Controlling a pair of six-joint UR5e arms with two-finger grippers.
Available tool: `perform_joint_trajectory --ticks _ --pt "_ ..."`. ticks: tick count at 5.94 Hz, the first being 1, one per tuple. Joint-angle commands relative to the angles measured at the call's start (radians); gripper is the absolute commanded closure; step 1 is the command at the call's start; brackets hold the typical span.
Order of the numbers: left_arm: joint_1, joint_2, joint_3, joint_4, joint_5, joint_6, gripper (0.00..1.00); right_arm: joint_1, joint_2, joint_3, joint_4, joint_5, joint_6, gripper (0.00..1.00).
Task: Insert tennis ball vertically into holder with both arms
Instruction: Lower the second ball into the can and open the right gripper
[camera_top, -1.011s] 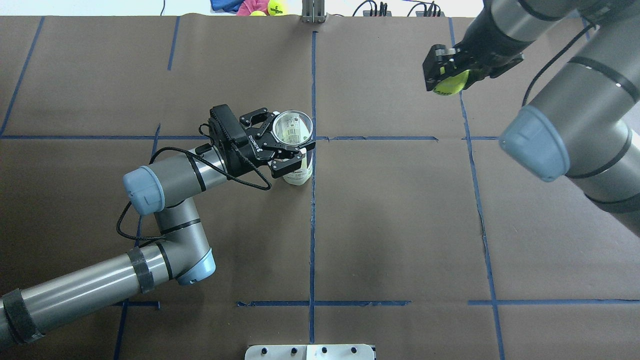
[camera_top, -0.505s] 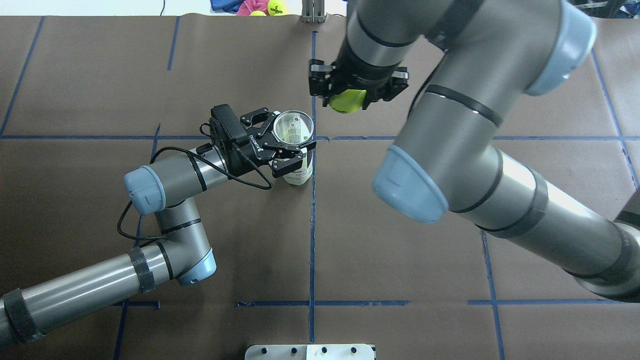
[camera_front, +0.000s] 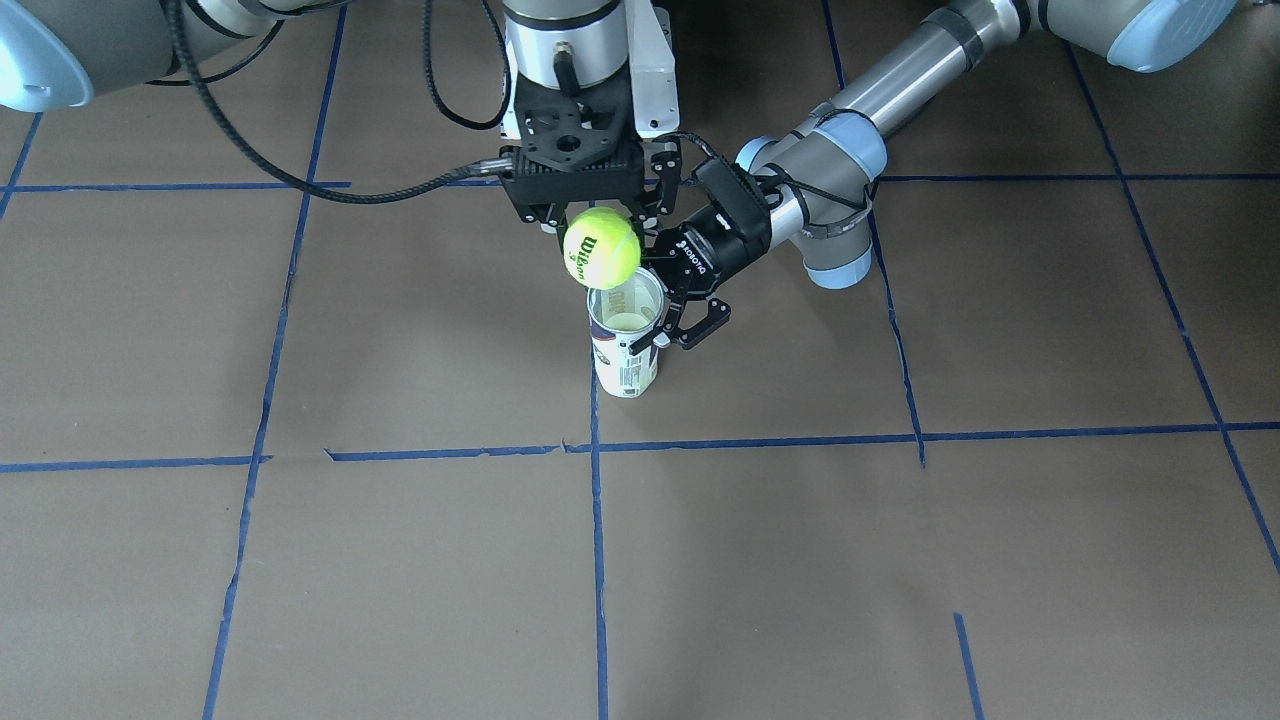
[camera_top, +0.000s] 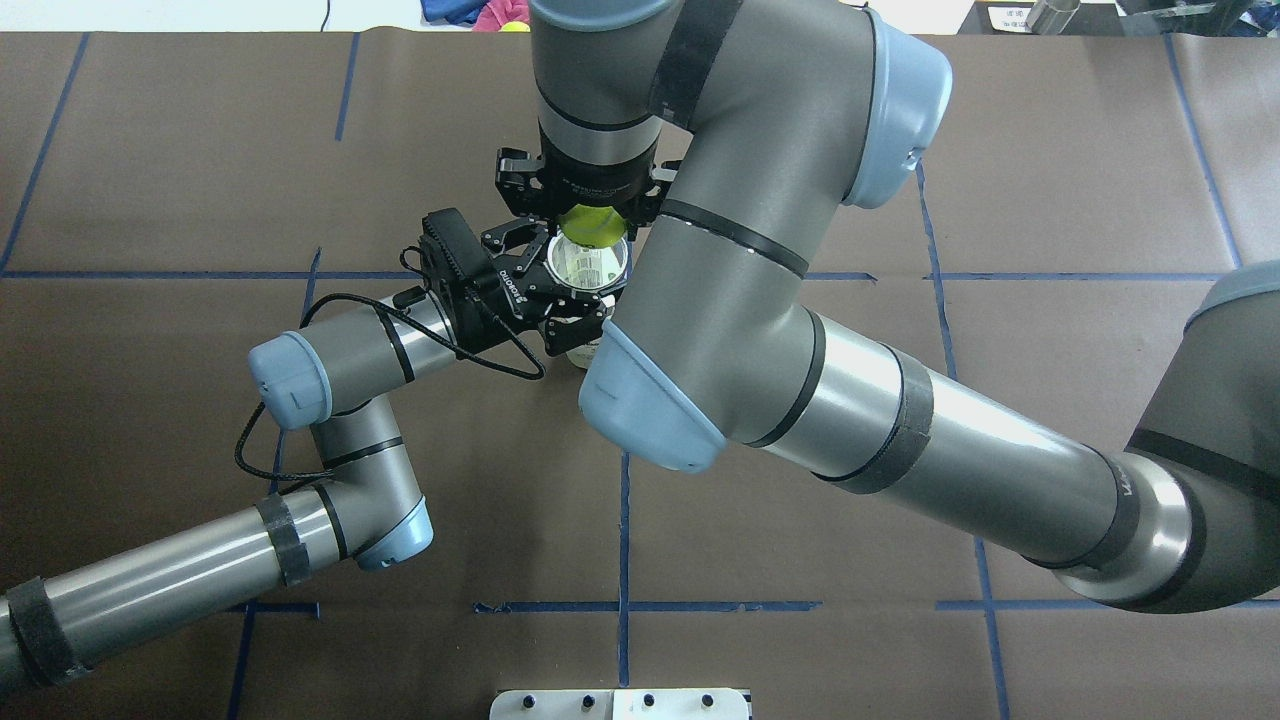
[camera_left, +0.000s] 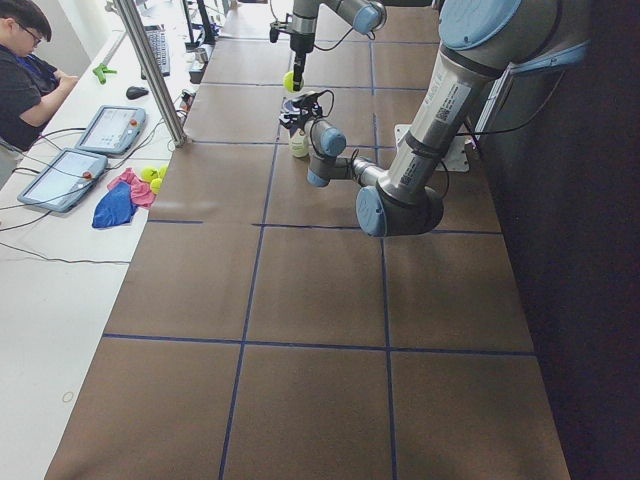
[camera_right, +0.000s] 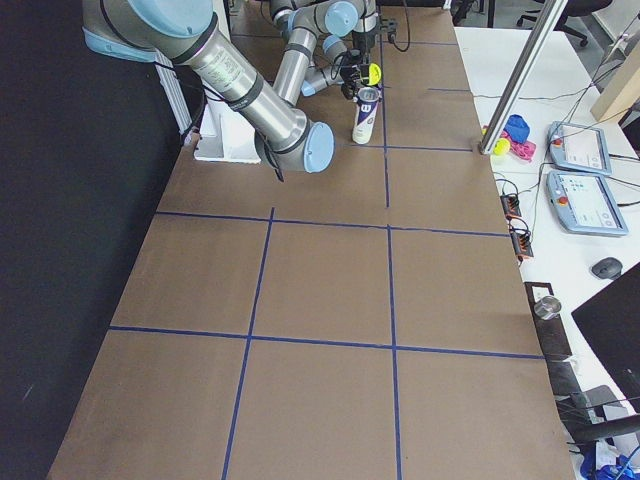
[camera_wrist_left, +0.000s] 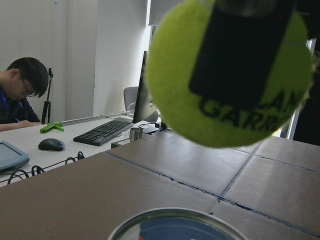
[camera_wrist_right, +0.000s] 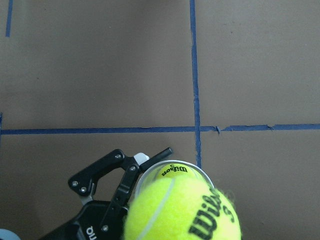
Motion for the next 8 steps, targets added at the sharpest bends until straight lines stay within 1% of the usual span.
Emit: perform_joint_trajectory --ticks 1,2,3,4,5,8 --pt "0.0 0.0 -0.001 0.0 0.0 0.0 0.11 -0.011 -0.003 -0.028 0.024 -0.021 -0.001 0.95" --pt "0.0 0.001 -0.001 0.0 -0.001 0.0 0.11 -0.014 -0.005 -0.029 0.025 -0.024 -0.001 0.69" --pt "-0.002 0.001 0.0 0.0 -0.001 0.002 0.11 -0.019 -0.005 -0.034 0.025 -0.029 -0.001 0.3" --pt "-0.002 0.003 0.001 0.0 -0.001 0.002 0.11 -0.022 -0.007 -0.033 0.025 -0.029 -0.001 0.08" --pt "-0.002 0.003 0.001 0.0 -0.001 0.002 0.11 -0.023 -0.007 -0.032 0.025 -0.029 -0.001 0.02" --pt "-0.002 0.001 -0.001 0.0 -0.001 0.0 0.11 -0.02 -0.007 -0.025 0.025 -0.026 -0.018 0.01"
